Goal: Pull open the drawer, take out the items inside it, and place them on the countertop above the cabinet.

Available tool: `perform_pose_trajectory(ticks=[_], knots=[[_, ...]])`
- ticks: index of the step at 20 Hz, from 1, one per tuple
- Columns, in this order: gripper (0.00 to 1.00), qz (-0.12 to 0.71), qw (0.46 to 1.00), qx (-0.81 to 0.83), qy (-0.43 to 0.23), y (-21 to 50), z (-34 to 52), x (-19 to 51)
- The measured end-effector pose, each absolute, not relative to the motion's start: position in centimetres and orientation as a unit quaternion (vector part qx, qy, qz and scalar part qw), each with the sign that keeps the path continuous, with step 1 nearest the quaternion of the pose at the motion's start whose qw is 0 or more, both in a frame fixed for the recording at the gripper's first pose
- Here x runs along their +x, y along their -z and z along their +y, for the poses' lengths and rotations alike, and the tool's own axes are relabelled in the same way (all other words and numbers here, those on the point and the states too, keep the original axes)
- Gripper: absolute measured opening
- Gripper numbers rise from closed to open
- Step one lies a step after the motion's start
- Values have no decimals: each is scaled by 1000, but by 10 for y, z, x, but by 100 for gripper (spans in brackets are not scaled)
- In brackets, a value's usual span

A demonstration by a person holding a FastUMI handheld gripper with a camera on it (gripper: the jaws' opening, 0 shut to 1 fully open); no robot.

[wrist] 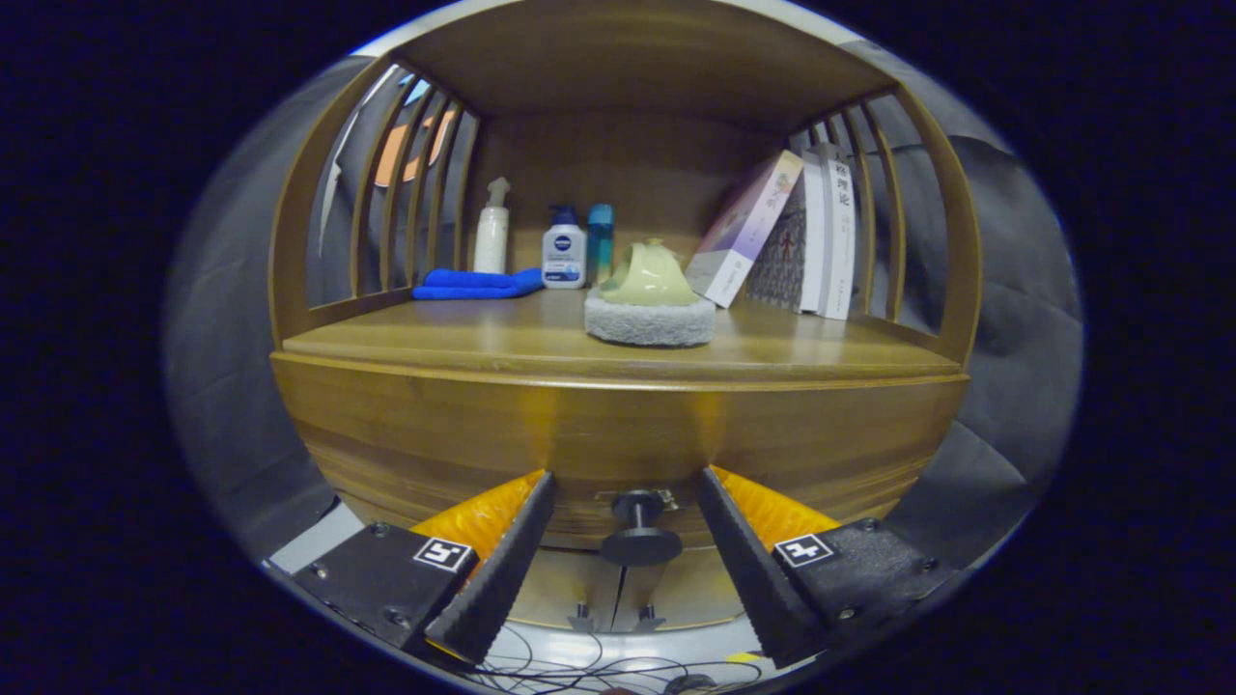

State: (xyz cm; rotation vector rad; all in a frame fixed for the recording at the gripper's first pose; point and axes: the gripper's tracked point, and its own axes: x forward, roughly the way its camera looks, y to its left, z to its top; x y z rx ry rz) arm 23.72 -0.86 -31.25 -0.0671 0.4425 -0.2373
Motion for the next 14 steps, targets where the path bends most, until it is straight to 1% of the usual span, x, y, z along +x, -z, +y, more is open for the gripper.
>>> perform_pose_trajectory(ticks=[3, 6, 12, 14], knots=[[99, 176, 981, -25, 74, 275, 10, 219], [99, 143, 988, -30, 44, 229, 25, 182], [99, 130, 991, 3, -25, 145, 27, 108], [99, 112, 993, 6, -33, 109, 14, 82]])
